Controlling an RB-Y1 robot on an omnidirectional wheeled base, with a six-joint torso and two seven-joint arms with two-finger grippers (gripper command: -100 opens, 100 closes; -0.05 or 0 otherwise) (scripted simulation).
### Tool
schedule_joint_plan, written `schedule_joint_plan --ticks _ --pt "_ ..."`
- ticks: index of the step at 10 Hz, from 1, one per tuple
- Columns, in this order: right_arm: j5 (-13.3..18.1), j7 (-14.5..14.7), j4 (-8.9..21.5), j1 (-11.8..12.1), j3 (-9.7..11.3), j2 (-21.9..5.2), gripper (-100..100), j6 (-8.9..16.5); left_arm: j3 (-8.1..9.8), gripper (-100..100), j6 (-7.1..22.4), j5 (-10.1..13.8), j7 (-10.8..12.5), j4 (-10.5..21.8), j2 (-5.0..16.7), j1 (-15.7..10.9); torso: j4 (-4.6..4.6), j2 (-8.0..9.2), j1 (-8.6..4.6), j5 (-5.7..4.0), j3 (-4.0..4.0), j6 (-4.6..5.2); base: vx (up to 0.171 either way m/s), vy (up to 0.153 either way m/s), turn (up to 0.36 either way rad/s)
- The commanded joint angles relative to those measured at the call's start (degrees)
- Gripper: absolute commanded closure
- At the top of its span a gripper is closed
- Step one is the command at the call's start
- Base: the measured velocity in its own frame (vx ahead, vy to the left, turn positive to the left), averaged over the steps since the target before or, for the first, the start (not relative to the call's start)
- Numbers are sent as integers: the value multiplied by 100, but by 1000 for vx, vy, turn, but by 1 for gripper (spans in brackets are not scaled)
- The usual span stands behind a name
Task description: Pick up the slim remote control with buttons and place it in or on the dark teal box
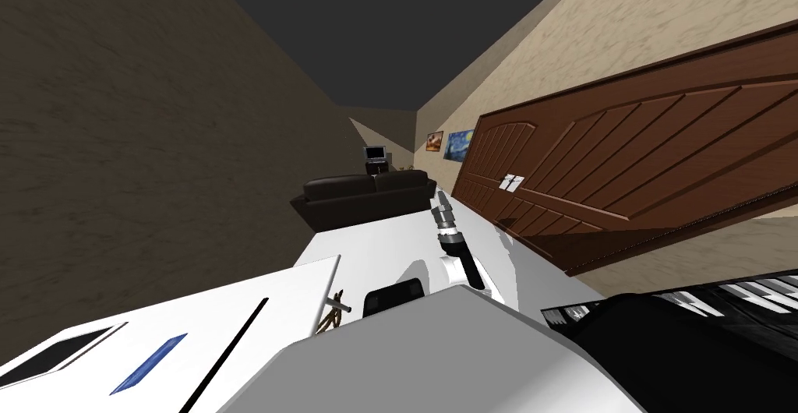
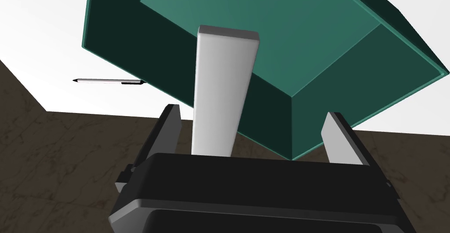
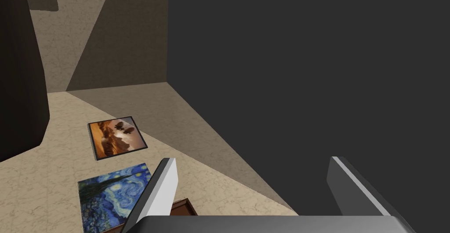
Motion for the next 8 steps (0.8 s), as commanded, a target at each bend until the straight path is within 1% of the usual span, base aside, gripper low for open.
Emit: schedule_joint_plan --ticks 1,2,3,4,5,6,7,8 --pt "0 0 0 0 0 0 0 0 0 -100 118 106 -19 131 214 -10 0 0 0 0 0 0 -36 -34 63" --pt "0 0 0 0 0 0 0 0 36 -100 168 173 -2 128 307 54 1 5 -6 -1 3 1 -37 -36 41" --pt "0 0 0 0 0 0 0 0 36 -100 168 173 -2 128 307 54 2 7 -9 -2 4 1 -22 -24 14" --pt "0 0 0 0 0 0 0 0 107 -100 268 306 30 120 495 181 1 3 -4 0 2 2 -24 -25 60" --pt "0 0 0 0 0 0 0 0 143 -100 318 372 46 117 589 245 1 3 -5 -1 2 0 -31 -28 53" --pt "0 0 0 0 0 0 0 0 179 -100 368 439 63 113 683 308 1 5 -6 -1 3 1 -32 -30 45" --pt "0 0 0 0 0 0 0 0 179 -100 368 439 63 113 683 308 1 4 -6 -1 2 2 -23 -22 6" --pt "0 0 0 0 0 0 0 0 214 -100 419 505 79 109 777 372 1 3 -3 1 2 1 -19 -18 29"
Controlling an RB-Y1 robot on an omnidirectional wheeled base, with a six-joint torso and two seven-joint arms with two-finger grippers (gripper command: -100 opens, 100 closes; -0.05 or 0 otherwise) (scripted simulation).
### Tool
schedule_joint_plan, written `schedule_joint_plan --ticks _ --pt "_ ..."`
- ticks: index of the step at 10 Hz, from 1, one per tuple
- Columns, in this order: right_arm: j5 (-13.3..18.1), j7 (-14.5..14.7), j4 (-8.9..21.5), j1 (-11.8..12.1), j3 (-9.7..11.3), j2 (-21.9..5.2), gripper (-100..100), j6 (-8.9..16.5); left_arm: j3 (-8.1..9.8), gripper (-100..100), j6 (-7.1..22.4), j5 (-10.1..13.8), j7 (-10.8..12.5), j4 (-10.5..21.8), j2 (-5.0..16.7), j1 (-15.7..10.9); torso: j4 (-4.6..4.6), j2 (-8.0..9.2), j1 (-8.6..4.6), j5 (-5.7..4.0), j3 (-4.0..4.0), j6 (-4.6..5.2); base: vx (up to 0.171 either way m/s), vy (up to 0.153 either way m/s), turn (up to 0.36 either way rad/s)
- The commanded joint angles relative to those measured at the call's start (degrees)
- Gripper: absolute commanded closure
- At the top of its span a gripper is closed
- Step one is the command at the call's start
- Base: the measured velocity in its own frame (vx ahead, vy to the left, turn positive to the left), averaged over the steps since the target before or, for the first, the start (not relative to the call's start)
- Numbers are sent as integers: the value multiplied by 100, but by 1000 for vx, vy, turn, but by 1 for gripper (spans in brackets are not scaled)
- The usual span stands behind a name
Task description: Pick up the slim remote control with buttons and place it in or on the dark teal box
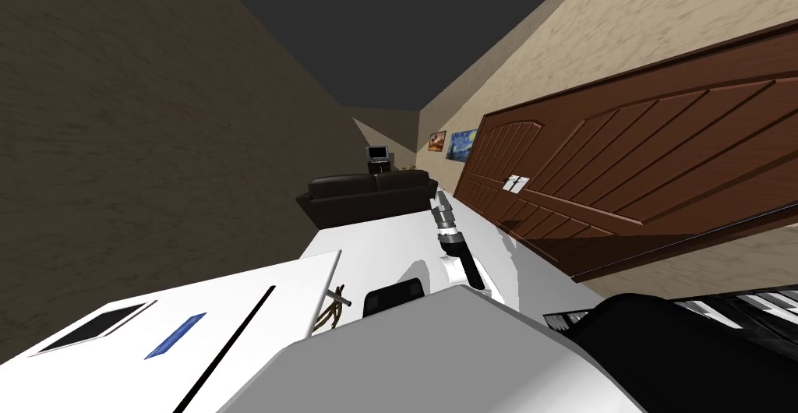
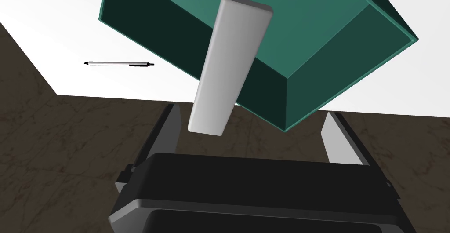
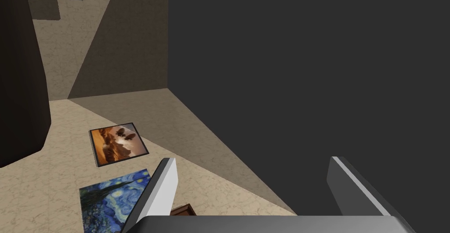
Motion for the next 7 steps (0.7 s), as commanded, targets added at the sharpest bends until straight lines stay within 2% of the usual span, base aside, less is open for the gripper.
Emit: schedule_joint_plan --ticks 1,2,3,7 --pt "0 0 0 0 0 0 0 0 147 -100 6 58 121 -207 4 223 0 0 0 0 0 0 -12 -12 13" --pt "0 0 0 0 0 0 0 0 102 -100 11 41 55 -129 4 159 0 -2 2 1 -1 0 0 0 0" --pt "0 0 0 0 0 0 0 0 118 0 10 46 77 -151 2 178 -1 -5 6 2 -3 0 0 0 0" --pt "0 0 0 0 0 0 0 0 116 0 10 45 75 -149 2 176 -2 -7 9 3 -4 0 0 0 0"
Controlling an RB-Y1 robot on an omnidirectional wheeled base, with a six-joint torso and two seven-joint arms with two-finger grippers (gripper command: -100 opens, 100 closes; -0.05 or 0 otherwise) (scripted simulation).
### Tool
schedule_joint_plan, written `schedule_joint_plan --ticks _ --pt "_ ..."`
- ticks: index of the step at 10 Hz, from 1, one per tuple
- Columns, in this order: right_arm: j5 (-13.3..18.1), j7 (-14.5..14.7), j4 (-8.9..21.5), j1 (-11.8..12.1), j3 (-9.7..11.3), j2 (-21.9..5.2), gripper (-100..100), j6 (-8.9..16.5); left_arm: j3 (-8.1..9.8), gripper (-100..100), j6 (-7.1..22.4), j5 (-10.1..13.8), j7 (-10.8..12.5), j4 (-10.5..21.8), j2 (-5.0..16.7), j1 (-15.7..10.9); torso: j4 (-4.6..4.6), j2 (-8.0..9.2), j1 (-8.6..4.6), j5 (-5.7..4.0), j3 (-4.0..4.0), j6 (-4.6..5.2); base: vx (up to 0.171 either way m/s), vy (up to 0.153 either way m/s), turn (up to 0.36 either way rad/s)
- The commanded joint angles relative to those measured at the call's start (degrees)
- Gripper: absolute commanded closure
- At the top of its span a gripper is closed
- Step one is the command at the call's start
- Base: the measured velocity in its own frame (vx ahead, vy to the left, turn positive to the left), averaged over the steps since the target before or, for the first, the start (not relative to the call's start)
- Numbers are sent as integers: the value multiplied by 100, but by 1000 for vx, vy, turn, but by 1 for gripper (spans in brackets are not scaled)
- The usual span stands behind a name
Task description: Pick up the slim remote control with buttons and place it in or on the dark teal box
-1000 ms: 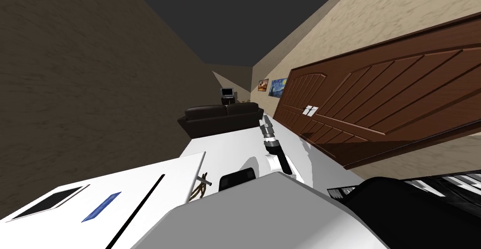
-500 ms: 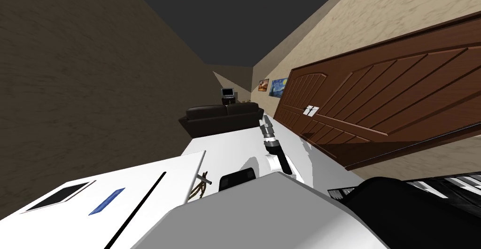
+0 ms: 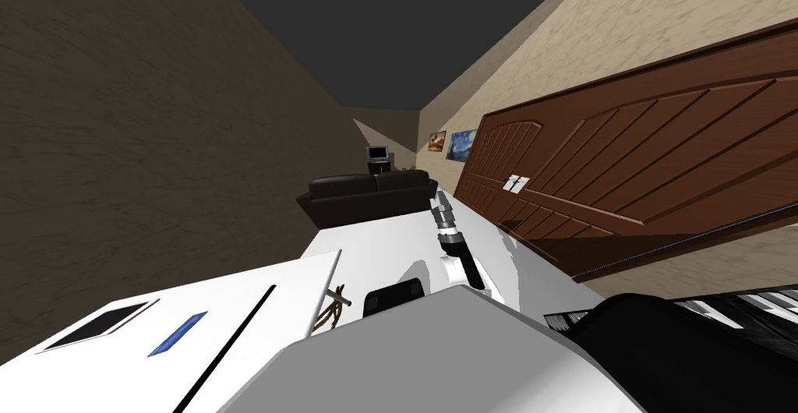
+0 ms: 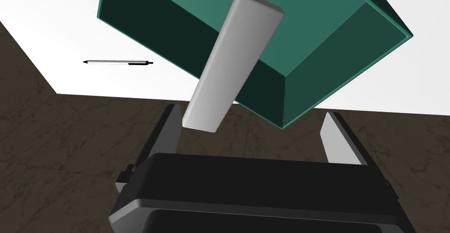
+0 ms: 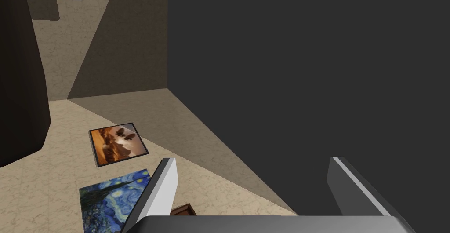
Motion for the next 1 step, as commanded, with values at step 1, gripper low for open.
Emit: schedule_joint_plan --ticks 1 --pt "0 0 0 0 0 0 0 0 0 0 0 0 0 0 0 0 0 0 0 0 0 0 0 0 0"
